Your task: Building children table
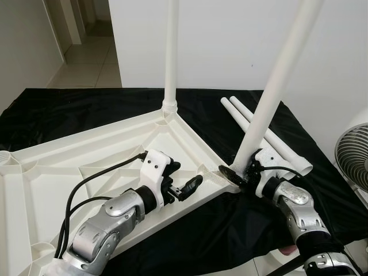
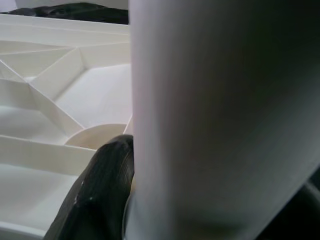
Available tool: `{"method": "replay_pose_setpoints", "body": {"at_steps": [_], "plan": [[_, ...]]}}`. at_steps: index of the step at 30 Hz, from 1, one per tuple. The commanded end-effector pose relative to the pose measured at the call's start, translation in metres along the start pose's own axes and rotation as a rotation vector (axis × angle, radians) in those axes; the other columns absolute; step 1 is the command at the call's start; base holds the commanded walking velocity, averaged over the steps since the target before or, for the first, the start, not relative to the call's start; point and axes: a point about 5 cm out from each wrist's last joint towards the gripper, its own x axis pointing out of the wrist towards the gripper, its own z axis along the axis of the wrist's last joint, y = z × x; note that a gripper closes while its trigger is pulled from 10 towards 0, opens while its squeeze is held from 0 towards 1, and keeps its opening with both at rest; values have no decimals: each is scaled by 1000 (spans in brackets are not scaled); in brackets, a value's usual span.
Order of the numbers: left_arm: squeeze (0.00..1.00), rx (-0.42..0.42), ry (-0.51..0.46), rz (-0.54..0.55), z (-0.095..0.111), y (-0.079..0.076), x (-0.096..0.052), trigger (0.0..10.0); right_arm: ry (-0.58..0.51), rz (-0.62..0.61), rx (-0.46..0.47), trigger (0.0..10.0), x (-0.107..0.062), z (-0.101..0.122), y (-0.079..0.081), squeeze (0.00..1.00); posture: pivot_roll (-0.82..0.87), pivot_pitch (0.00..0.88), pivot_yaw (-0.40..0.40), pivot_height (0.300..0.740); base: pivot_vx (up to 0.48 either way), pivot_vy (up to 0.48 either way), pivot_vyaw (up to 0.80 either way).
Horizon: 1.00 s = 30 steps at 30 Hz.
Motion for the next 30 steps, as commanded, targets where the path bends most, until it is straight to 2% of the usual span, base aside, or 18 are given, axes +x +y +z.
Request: {"method": "replay_pose_setpoints", "body": {"at_steps": [1,7,9,12,15,19,21,22,23,25,30], "plan": [[0,8,-7,-96,3,-6,-1,10000,26,-19,54,0,-3,-10,4,0,45,44,-1,740,0,0,0],[0,8,-6,-92,2,-6,-1,10000,32,-108,92,0,-5,-13,3,0,39,41,-3,740,0,0,0],[0,6,-7,-89,2,-5,-1,10000,56,-183,92,0,-6,-17,3,0,36,42,-4,740,0,0,0],[0,4,-8,-90,2,-6,-1,10000,65,-232,103,0,-7,-19,4,0,33,43,-5,740,0,0,0],[0,-3,-10,-91,2,-7,-1,10000,61,-336,143,0,-7,-21,14,0,29,46,-6,740,0,0,0],[0,-6,-11,-91,2,-7,-1,10000,66,-405,172,0,-6,-22,20,0,29,48,-8,740,0,0,0],[0,-12,-11,-91,1,-9,-1,10000,82,-551,233,0,-6,-25,26,0,29,47,-16,740,0,0,0],[0,-12,-11,-91,1,-9,-1,10000,82,-551,233,0,-6,-25,26,0,29,47,-16,740,0,0,0],[0,-14,-11,-91,1,-9,-1,10000,92,-610,253,0,-7,-26,29,0,29,47,-16,740,0,0,0],[0,-17,-11,-93,0,-10,0,10000,85,-762,329,0,-7,-26,37,0,29,44,-24,740,0,0,0],[0,-22,-11,-96,-1,-12,0,10000,90,-883,359,0,-5,-20,51,0,30,41,-28,740,0,0,0]]}}
